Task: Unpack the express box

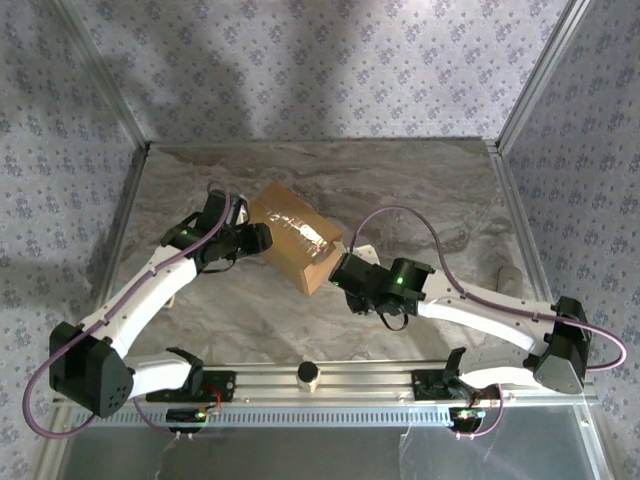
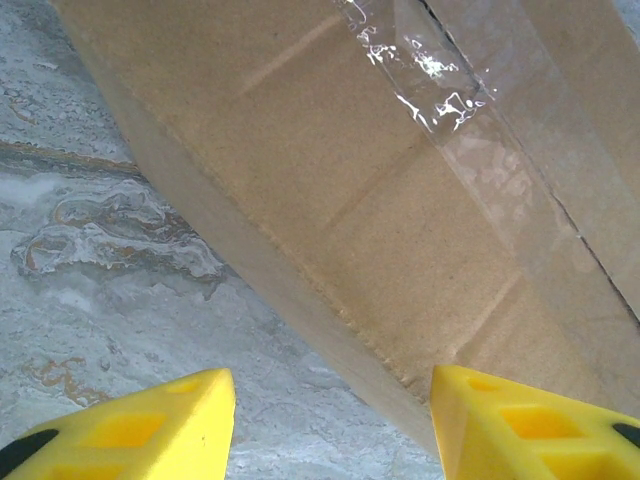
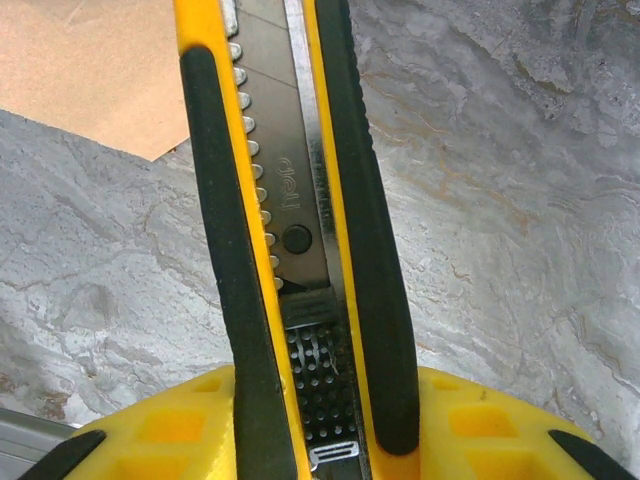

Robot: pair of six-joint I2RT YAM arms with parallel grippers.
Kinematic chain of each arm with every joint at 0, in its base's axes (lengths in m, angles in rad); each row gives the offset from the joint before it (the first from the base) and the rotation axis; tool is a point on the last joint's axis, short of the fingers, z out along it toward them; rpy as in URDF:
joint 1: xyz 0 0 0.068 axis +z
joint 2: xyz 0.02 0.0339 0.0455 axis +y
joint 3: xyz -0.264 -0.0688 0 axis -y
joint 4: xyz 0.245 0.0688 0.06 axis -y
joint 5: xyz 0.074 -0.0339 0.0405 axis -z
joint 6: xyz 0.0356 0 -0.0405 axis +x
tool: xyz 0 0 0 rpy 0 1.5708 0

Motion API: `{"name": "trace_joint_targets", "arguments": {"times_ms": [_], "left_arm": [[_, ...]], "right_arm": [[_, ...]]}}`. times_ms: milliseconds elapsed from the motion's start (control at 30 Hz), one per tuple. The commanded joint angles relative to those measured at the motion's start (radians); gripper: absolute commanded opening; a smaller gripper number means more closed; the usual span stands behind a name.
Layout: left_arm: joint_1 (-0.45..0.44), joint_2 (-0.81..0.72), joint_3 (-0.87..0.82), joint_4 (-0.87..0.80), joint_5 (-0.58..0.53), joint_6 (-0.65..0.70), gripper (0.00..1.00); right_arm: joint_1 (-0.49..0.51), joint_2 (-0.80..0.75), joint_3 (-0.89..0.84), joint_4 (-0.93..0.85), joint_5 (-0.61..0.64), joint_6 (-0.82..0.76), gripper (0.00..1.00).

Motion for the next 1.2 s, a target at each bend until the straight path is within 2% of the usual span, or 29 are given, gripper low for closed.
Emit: {"name": "trace_joint_targets", "arguments": {"times_ms": [0,1167], "left_arm": [[-0.007,-0.015,0.036,-0.005,0.008,0.0,0.55],[-0.009,-0.016,0.03,0.008,0.011,-0.011,0.55]], "right_arm": [[0.006,0.011,-0.004,-0.021,0.026,0.028,0.0],[0.027,0.019,0.056,-0.056,0.072,0.034,0.0]]}}
